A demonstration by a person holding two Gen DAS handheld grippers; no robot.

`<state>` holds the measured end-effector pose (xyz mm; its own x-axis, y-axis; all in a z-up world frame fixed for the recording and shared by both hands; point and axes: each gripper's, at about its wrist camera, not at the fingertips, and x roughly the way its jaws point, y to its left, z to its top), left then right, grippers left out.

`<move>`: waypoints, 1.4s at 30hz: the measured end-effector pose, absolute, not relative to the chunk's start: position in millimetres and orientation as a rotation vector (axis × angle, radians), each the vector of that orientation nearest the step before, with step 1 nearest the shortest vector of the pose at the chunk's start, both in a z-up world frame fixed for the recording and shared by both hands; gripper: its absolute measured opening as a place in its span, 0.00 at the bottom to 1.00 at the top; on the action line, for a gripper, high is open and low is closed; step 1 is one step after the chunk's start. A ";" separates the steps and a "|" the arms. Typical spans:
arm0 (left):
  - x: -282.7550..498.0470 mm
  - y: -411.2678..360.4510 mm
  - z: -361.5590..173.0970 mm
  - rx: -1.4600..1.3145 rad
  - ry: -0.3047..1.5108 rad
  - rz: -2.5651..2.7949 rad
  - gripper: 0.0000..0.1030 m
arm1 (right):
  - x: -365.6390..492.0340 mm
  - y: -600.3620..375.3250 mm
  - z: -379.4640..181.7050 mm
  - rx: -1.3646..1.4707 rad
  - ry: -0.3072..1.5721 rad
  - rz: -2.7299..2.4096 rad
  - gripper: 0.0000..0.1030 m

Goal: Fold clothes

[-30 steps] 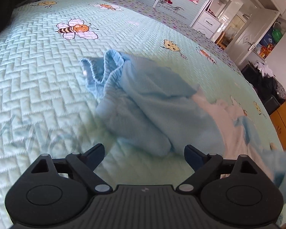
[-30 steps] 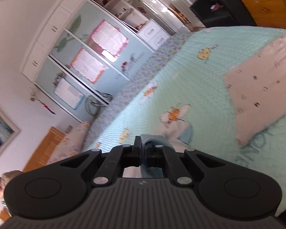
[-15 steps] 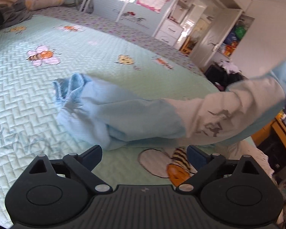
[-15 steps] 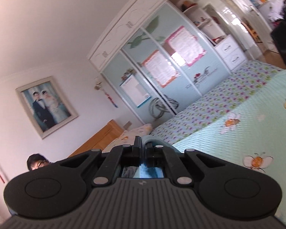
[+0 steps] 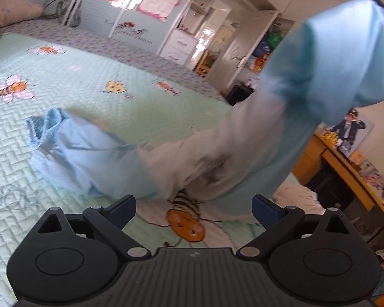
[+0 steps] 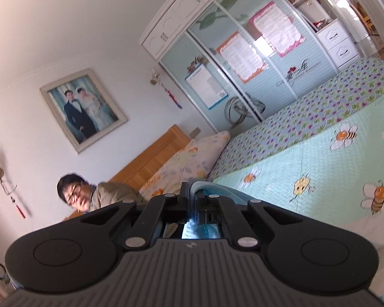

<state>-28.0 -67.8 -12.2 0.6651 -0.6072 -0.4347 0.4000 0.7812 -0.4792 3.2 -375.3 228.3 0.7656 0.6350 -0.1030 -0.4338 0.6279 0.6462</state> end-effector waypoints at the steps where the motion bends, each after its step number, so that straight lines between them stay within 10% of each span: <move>1: -32.0 -68.4 -8.2 -0.358 0.596 -0.595 0.95 | -1.1 -369.3 220.2 0.640 0.348 0.638 0.04; 22: -89.3 -90.0 -37.7 -0.131 0.592 -0.766 0.91 | -77.2 -279.3 40.2 0.537 0.682 0.698 0.04; 28: -85.7 -88.2 -47.0 -0.153 0.605 -0.787 0.49 | -85.1 -270.8 38.0 0.498 0.676 0.716 0.05; 33: -82.3 -78.6 -56.4 -0.171 0.613 -0.768 0.14 | -83.8 -276.8 36.2 0.537 0.692 0.693 0.26; 42: -74.6 -65.9 -60.4 -0.137 0.629 -0.670 0.07 | -75.7 -330.8 38.7 0.658 0.620 0.561 0.60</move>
<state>-74.6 -65.9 -60.4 0.6073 -0.6178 -0.4995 0.5377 0.7825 -0.3140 -75.7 -330.8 38.7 0.6824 0.6462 -0.3416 -0.2753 0.6601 0.6989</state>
